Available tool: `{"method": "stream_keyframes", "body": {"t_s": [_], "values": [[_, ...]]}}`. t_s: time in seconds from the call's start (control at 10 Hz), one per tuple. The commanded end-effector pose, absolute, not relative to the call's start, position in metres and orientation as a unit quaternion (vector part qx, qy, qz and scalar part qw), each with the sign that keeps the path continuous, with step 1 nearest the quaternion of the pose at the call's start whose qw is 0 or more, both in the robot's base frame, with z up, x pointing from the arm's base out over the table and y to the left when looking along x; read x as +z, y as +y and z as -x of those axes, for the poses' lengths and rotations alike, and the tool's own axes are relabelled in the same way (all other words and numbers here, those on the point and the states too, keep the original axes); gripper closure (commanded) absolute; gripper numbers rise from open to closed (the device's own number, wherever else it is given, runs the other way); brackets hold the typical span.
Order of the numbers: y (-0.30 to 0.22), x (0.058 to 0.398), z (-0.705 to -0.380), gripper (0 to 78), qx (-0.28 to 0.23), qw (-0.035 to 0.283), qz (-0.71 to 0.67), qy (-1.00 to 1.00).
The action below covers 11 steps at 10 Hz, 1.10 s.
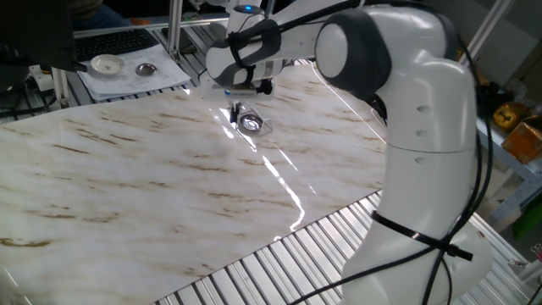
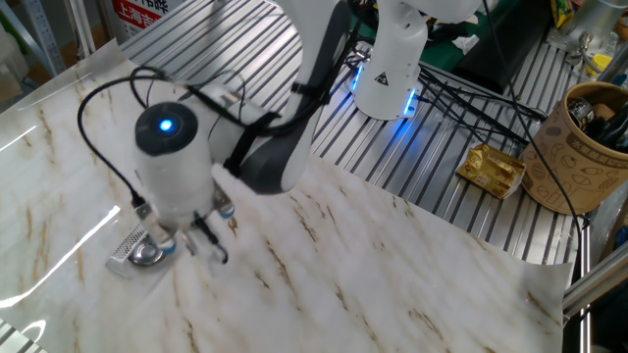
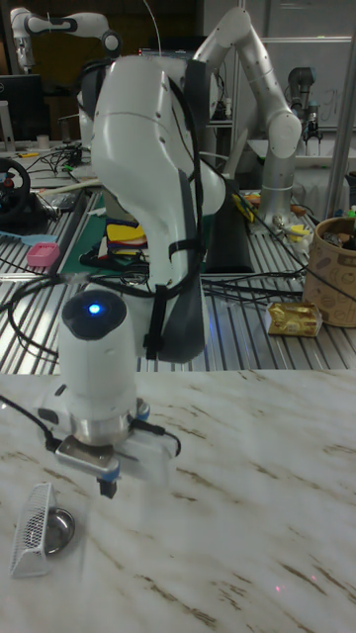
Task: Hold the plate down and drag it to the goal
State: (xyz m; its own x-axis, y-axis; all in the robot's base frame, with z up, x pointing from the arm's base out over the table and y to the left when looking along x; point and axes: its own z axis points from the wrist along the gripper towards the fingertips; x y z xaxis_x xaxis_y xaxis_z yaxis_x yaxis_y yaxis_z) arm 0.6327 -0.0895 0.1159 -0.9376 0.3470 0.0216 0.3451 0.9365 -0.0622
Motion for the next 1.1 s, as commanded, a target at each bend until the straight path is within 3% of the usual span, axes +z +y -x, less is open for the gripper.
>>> {"method": "stream_keyframes", "body": {"t_s": [0.1, 1.1], "values": [[-0.084, 0.162, -0.597, 77.6, 0.027, 0.023, 0.124, -0.992], [-0.111, 0.204, -0.561, 77.6, 0.016, 0.047, 0.078, -0.996]]}}
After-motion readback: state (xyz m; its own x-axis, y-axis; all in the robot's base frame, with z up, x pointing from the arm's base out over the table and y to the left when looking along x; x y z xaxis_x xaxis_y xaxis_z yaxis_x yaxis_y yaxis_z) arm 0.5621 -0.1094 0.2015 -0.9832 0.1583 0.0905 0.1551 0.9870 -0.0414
